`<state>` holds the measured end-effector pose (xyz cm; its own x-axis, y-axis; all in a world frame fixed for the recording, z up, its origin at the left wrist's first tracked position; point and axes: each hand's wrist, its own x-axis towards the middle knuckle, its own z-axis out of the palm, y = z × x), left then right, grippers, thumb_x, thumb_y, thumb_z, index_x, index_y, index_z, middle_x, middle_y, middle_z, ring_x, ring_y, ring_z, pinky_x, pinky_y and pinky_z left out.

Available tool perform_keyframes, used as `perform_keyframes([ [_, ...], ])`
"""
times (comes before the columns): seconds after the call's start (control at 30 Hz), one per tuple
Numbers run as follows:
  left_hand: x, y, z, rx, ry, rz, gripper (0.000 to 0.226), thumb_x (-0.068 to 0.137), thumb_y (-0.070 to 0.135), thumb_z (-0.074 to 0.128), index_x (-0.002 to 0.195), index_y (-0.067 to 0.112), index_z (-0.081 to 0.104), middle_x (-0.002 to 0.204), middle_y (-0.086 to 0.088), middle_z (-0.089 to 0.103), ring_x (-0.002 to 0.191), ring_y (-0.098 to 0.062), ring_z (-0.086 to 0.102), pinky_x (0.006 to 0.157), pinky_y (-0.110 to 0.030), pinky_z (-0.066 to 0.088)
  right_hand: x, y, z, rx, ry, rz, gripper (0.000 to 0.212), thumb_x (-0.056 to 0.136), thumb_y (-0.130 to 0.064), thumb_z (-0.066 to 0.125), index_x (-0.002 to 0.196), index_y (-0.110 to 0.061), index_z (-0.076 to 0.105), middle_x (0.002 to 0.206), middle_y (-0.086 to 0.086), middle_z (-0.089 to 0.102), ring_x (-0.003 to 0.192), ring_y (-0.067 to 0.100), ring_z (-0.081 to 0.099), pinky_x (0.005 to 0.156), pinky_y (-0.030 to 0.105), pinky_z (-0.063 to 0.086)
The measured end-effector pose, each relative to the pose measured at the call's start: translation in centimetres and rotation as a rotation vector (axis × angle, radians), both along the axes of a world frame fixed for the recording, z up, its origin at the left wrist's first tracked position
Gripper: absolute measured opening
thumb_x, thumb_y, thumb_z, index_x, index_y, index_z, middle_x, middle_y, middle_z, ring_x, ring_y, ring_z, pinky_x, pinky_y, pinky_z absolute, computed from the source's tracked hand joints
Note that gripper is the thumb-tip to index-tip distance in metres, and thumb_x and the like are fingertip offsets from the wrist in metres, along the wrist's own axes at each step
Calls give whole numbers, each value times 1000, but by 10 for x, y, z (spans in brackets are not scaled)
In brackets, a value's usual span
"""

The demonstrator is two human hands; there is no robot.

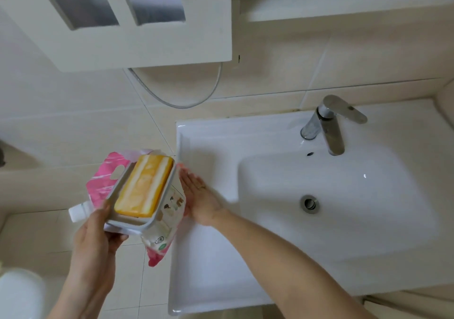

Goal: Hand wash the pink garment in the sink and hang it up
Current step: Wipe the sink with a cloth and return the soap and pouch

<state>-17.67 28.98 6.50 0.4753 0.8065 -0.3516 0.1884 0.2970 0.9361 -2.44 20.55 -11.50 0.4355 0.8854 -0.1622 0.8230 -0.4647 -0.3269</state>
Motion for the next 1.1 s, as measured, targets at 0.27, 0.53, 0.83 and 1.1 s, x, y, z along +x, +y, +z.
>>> perform_keyframes([
  [0.27,15,-3,-12,-36,61,98,23,100,20,39,82,15,52,73,-7,49,58,-18,48,34,-9,37,96,34,1,-150,-250,21,70,100,-46,14,149,-6,-17,158,6,-22,145,20,-19,116,53,-5],
  [0.53,20,-10,-28,-91,86,97,25,99,22,42,78,16,53,35,8,52,26,-2,44,30,-8,33,130,4,-4,-72,-177,-152,61,102,-40,16,152,-13,-4,160,1,-10,146,16,-13,116,51,-8],
  [0.83,25,-31,-32,-144,104,81,22,98,23,43,79,18,53,67,-12,51,28,-3,47,31,-8,36,186,-155,-13,-242,-473,-548,65,98,-41,18,150,-2,16,159,11,11,148,25,3,107,36,-32],
  [1.1,26,-49,-24,-132,67,21,21,98,20,44,80,15,53,68,-10,49,38,-8,52,33,-9,36,194,-175,12,-503,-558,-563,71,101,-47,7,147,6,-1,155,28,-4,145,39,-8,92,46,-39],
])
